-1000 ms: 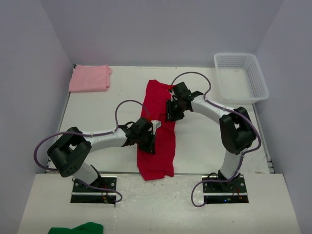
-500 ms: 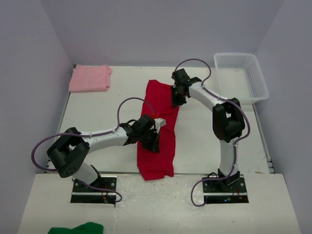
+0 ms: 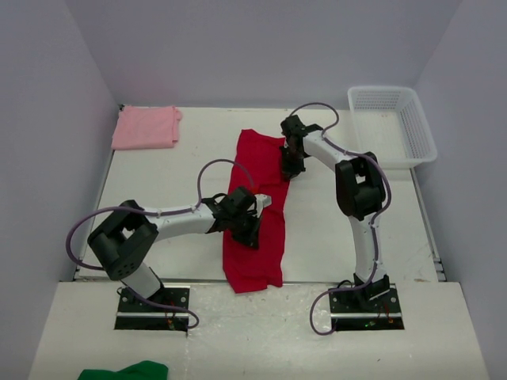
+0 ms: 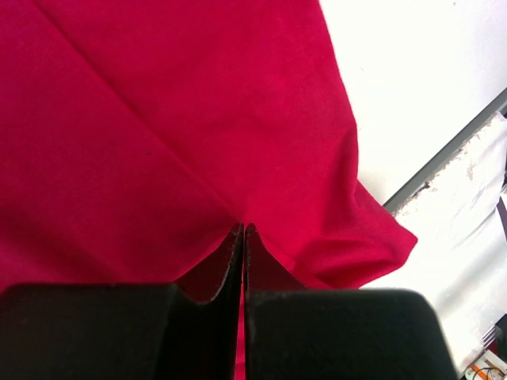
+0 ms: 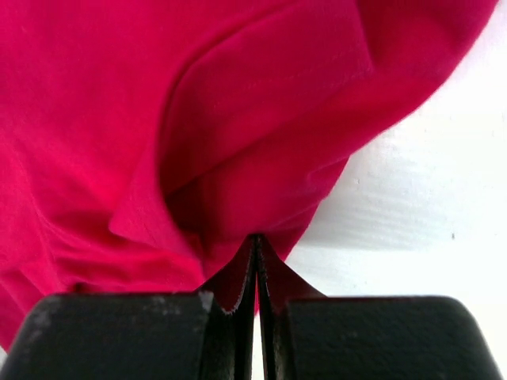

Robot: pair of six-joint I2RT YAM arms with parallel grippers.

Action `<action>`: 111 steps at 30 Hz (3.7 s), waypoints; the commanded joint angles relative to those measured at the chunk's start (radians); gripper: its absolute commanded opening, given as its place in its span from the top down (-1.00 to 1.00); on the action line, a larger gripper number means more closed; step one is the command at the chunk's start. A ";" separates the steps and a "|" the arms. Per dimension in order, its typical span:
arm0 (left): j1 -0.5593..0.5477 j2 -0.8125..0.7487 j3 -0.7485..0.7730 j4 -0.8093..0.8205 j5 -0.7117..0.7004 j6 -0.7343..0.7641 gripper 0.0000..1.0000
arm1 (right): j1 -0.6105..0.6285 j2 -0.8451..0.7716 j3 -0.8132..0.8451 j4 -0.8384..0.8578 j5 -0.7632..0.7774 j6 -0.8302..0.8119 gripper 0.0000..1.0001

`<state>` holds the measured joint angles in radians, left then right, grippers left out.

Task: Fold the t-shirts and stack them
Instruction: Rotate the tshirt 90 degrees, then grab the bottom of the folded rectangular tshirt with both arms

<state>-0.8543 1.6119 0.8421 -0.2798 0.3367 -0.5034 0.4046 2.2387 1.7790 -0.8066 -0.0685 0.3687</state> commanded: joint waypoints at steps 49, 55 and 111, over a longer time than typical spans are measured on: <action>0.152 0.684 1.166 -0.306 -0.407 0.351 0.19 | -0.105 -1.171 -0.682 0.095 -0.083 0.006 0.44; 0.152 0.714 1.158 -0.239 -0.461 0.417 0.19 | -0.104 -1.330 -0.768 0.053 -0.088 0.010 0.44; 0.123 0.617 0.961 -0.015 -0.384 0.557 1.00 | -0.105 -1.406 -0.915 0.061 -0.175 0.049 0.43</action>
<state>-0.7197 2.3280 1.8362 -0.3511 -0.0551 0.0242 0.2981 0.8291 0.8650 -0.7658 -0.2276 0.4088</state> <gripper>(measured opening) 0.005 0.284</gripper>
